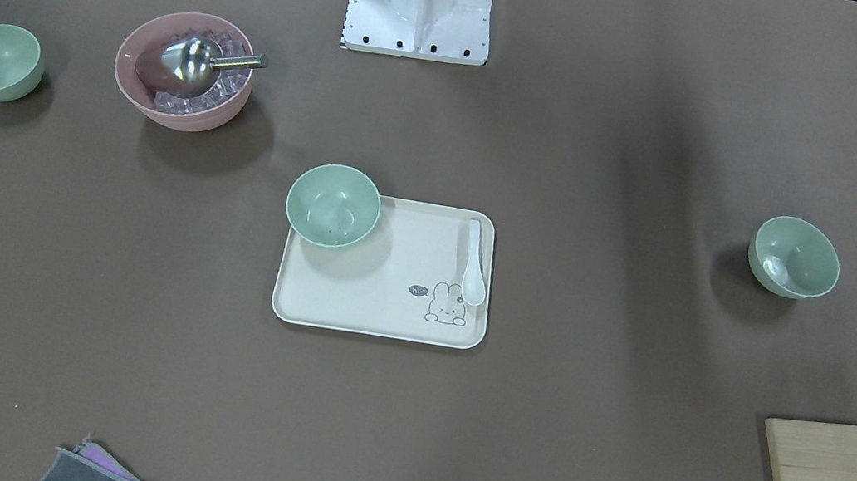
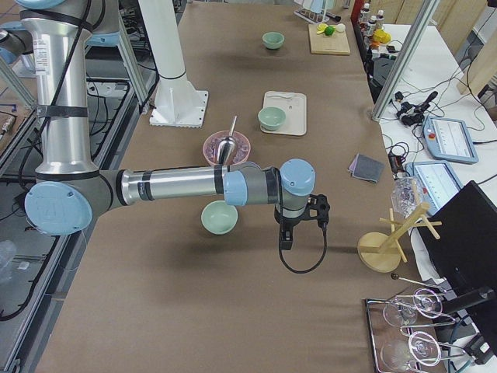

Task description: Stack green bowls together

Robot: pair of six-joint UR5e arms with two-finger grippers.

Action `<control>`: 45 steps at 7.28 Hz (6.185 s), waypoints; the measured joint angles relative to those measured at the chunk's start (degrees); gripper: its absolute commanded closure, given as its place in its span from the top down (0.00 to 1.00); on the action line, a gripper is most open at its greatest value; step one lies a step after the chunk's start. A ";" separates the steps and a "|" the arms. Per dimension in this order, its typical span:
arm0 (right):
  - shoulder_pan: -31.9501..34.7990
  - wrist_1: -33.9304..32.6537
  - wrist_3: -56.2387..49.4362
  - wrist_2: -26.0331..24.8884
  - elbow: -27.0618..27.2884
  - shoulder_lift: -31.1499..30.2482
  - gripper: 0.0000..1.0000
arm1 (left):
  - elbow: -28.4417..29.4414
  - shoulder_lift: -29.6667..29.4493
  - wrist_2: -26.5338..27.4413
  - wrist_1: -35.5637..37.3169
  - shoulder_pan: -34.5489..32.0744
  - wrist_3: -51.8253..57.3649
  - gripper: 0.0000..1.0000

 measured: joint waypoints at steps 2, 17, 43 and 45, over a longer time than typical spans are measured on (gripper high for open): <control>-0.05 0.00 0.12 0.02 -0.01 0.19 1.00 | -0.07 0.04 -0.13 0.00 0.00 -0.21 0.98; -6.86 8.15 9.15 5.64 2.32 3.33 1.00 | 11.97 -7.94 -6.40 -13.01 10.62 -5.22 0.98; -14.86 35.03 22.48 6.30 1.14 -16.15 1.00 | 11.36 -28.18 -12.66 -26.62 24.25 -63.96 0.00; -15.77 36.05 22.84 6.34 0.94 -18.95 1.00 | 11.64 -33.65 -4.32 -26.60 32.56 -73.31 0.00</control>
